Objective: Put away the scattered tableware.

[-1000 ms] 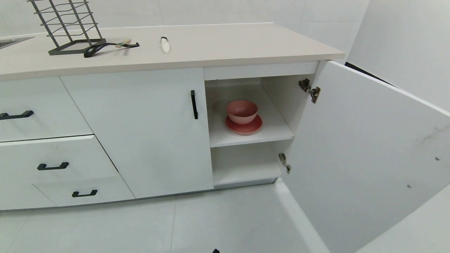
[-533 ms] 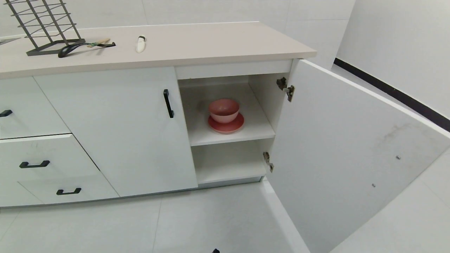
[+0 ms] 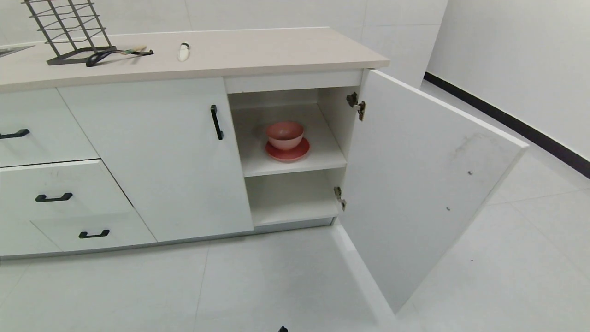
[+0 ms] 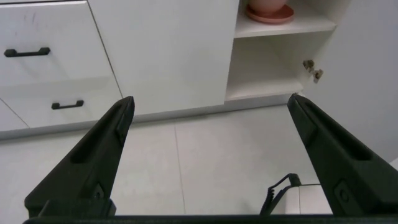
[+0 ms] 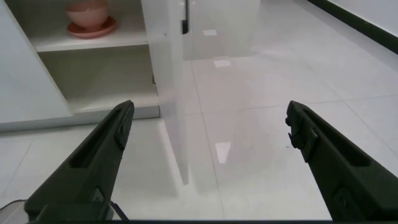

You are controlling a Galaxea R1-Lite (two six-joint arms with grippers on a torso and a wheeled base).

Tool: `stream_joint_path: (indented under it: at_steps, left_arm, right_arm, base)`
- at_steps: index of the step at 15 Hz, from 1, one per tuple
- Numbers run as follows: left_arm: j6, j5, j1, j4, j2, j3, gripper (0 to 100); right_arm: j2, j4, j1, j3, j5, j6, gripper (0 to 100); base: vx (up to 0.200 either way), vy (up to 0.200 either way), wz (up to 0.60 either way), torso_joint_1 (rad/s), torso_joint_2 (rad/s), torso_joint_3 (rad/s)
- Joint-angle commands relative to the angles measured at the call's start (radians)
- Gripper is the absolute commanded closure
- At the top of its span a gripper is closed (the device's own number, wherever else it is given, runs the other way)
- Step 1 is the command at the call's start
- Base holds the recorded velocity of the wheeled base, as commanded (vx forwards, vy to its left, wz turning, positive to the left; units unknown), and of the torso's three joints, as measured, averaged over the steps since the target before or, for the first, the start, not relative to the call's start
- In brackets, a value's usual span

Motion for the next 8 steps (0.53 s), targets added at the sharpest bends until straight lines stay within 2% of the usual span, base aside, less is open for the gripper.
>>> stream_joint_path:
  at_steps: [1, 6, 8]
  left_arm:
    - [0.0, 0.0, 0.0, 0.0, 0.001, 0.001, 0]
    - [0.0, 0.0, -0.001, 0.0, 0.001, 0.001, 0]
    - [0.0, 0.0, -0.001, 0.0, 0.001, 0.001, 0]
  right_arm:
    - [0.001, -0.001, 0.0, 0.0, 0.001, -0.001, 0]
    - [0.001, -0.001, 0.0, 0.0, 0.001, -0.001, 0]
    - [0.001, -0.001, 0.0, 0.0, 0.001, 0.001, 0]
  base:
    - [0.0, -0.2, 0.0, 0.007, 0.0, -0.002]
    - [0.0, -0.2, 0.0, 0.0, 0.0, 0.003]
    - [0.0, 0.0, 0.0, 0.0, 0.0, 0.0]
